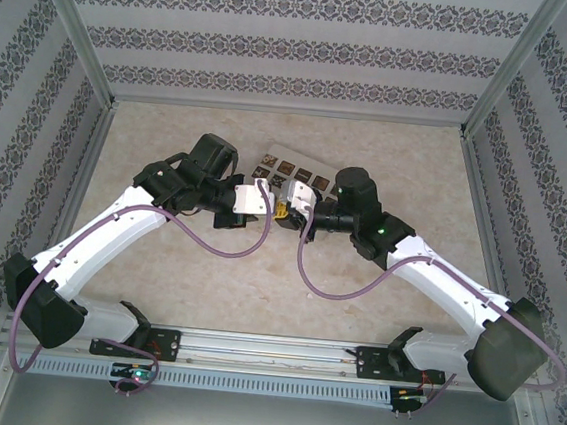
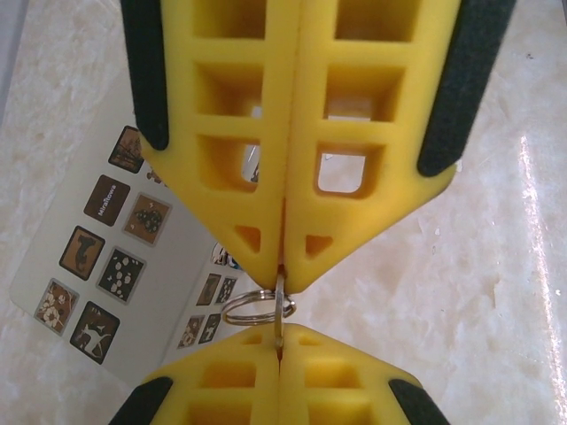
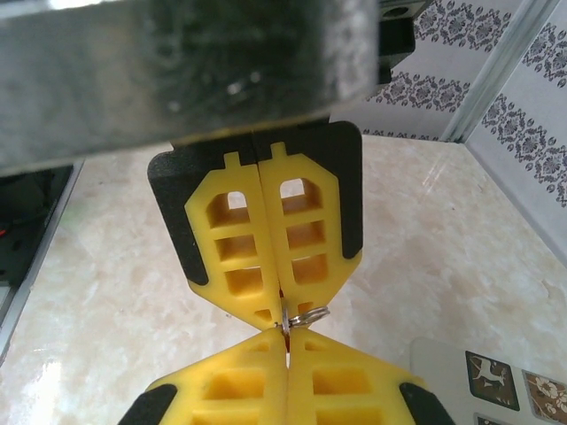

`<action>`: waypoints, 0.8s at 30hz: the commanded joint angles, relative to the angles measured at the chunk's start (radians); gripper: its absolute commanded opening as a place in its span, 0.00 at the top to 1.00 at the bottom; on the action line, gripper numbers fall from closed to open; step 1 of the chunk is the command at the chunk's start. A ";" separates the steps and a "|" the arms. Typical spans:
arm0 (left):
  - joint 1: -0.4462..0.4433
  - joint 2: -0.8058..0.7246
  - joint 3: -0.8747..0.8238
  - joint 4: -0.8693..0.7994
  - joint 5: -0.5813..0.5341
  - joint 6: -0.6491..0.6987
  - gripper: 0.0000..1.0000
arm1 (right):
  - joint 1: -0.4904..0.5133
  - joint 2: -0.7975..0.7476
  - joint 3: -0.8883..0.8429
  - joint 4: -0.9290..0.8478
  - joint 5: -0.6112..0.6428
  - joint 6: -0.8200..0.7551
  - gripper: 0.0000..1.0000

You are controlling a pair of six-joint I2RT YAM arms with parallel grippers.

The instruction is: Unlock the padlock with the key

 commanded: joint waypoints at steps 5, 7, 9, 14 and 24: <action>-0.016 -0.047 -0.001 0.053 -0.002 -0.048 0.81 | -0.026 -0.028 -0.019 0.099 -0.031 0.098 1.00; -0.014 -0.075 -0.025 0.100 0.001 -0.084 0.68 | -0.039 -0.046 -0.050 0.168 -0.029 0.156 1.00; -0.005 -0.110 -0.057 0.159 0.013 -0.126 0.49 | -0.057 -0.068 -0.087 0.251 -0.016 0.228 1.00; 0.054 -0.205 -0.146 0.364 0.076 -0.328 0.30 | -0.098 -0.120 -0.157 0.426 0.056 0.414 1.00; 0.227 -0.279 -0.358 1.177 0.193 -1.182 0.08 | -0.127 -0.171 -0.238 0.796 0.271 0.833 1.00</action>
